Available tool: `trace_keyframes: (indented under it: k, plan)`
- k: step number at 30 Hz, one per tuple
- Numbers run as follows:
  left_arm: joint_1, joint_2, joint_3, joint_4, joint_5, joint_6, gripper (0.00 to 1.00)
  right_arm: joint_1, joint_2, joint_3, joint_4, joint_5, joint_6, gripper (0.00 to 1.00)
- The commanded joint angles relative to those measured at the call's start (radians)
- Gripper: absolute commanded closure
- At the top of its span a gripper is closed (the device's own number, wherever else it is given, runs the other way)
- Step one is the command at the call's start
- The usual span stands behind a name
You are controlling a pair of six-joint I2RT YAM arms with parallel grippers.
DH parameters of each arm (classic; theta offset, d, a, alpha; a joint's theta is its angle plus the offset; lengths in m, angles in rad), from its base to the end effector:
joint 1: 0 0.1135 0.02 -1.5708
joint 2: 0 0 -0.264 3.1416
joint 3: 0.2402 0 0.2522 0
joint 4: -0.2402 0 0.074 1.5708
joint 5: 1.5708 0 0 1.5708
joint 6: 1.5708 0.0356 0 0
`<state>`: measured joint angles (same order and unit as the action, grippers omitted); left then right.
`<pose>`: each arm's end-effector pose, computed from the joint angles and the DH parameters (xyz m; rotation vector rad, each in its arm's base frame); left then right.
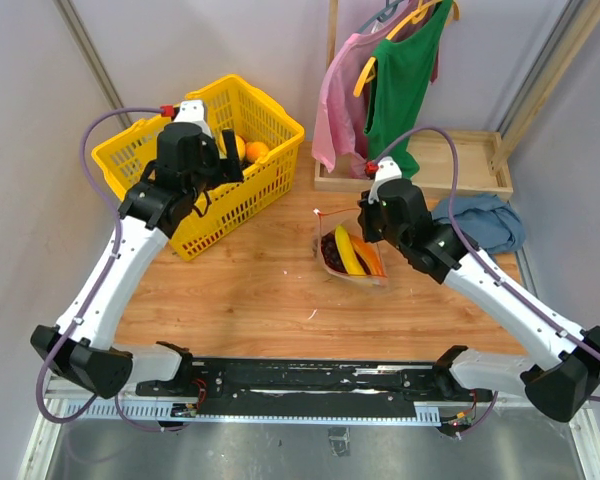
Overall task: Place the food in the zip-top bag and seal the zipper
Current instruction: Pick up the fake fruit from the bin.
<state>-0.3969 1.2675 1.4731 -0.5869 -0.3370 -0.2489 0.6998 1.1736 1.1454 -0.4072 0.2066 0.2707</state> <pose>0.2522 -0.0930 0.4342 -0.0783 1.9294 -0.1023 0.2060 0.1639 0.3641 -0.2990 1.9984 0.4148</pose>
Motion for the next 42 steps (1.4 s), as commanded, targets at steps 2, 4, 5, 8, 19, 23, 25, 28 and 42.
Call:
trace_keyframes:
  k: [2, 4, 5, 8, 19, 23, 25, 28, 42]
  plan:
    - [0.137, 0.054, -0.014, 0.037, 0.123, 0.020, 0.04, -0.007, -0.060, -0.026, 0.068, 0.106, 0.051, 0.99]
    - [0.189, 0.082, -0.016, 0.050, 0.189, 0.005, 0.04, -0.006, -0.075, -0.043, 0.086, 0.122, 0.063, 0.99]
    - [0.211, 0.101, -0.010, 0.046, 0.219, -0.003, 0.04, -0.006, -0.082, -0.048, 0.092, 0.128, 0.071, 0.99]
    - [0.263, 0.161, -0.003, 0.050, 0.272, -0.015, 0.05, -0.007, -0.084, -0.061, 0.100, 0.134, 0.077, 0.99]
    - [0.406, 0.435, 0.020, 0.048, 0.406, -0.053, 0.13, -0.005, -0.055, -0.067, 0.109, 0.092, 0.078, 0.99]
    - [0.419, 0.527, 0.004, 0.059, 0.471, -0.053, 0.18, -0.005, -0.044, -0.069, 0.116, 0.077, 0.075, 0.99]
    - [0.425, 0.568, 0.000, 0.069, 0.505, -0.054, 0.21, -0.005, -0.037, -0.068, 0.117, 0.068, 0.074, 0.99]
    - [0.439, 0.615, -0.003, 0.093, 0.559, -0.067, 0.25, -0.005, -0.032, -0.067, 0.119, 0.055, 0.072, 0.99]
    - [0.458, 0.799, -0.012, 0.112, 0.616, -0.079, 0.32, -0.006, -0.018, -0.070, 0.125, 0.025, 0.068, 0.99]
